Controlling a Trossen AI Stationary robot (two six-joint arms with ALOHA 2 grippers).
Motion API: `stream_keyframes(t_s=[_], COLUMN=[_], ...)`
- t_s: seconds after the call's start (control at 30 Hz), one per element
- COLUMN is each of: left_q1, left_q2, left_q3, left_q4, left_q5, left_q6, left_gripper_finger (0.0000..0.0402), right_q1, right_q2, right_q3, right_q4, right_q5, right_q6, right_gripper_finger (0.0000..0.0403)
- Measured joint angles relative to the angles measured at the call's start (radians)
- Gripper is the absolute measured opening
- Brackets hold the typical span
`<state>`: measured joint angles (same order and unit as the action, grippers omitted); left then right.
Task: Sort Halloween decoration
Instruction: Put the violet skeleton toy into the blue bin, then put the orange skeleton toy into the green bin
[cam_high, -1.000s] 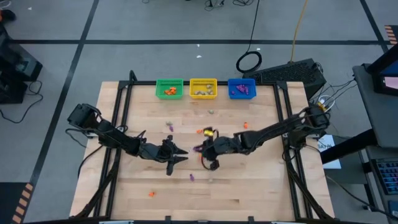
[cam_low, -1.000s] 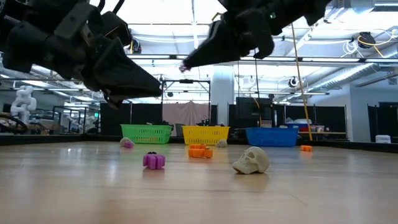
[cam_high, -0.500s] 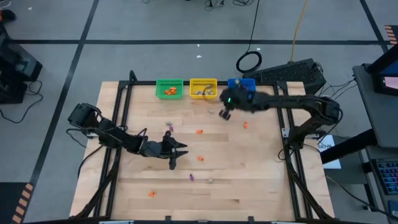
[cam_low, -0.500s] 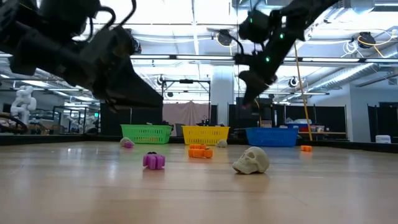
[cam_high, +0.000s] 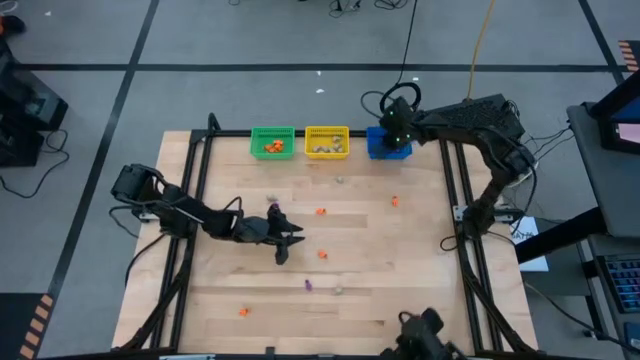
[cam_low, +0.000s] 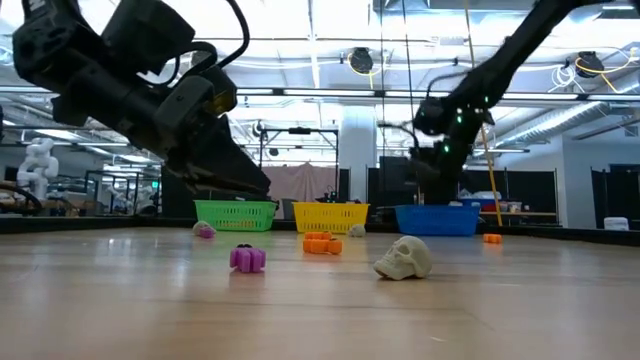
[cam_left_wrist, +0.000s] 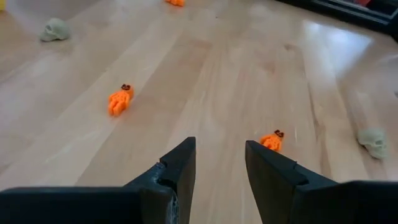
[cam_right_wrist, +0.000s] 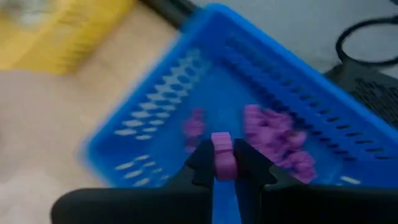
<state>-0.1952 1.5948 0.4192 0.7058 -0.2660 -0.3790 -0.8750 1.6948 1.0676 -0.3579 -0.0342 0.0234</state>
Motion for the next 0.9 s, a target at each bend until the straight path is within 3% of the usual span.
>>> stream_keyframes(t_s=[0.27,0.5,0.67,0.77,0.9], left_q1=[-0.002,0.000,0.018,0.036,0.056], left_q2=[0.000,0.023,0.068,0.104,0.141], left_q3=[0.035,0.089,0.189,0.237,0.265], left_q4=[-0.069,-0.084,-0.228,-0.268,-0.268], left_q5=[0.001,0.016,0.067,0.094,0.224], left_q6=[-0.007,0.066,0.156,0.211,0.274], left_gripper_finger=[0.0138,0.0138,0.0138,0.0138,0.0138], right_q1=[-0.089,-0.094,-0.070,-0.031,0.041], right_q2=[0.074,0.054,-0.031,-0.100,-0.185], right_q3=[0.000,0.000,0.000,0.000,-0.018], right_q4=[0.064,0.061,0.025,-0.019,-0.026], right_q5=[-0.027,-0.010,0.008,0.008,0.007], right_q6=[-0.034,-0.050,-0.048,-0.073,-0.082], right_gripper_finger=[0.0032,0.0120,0.0166,0.0155,0.0090])
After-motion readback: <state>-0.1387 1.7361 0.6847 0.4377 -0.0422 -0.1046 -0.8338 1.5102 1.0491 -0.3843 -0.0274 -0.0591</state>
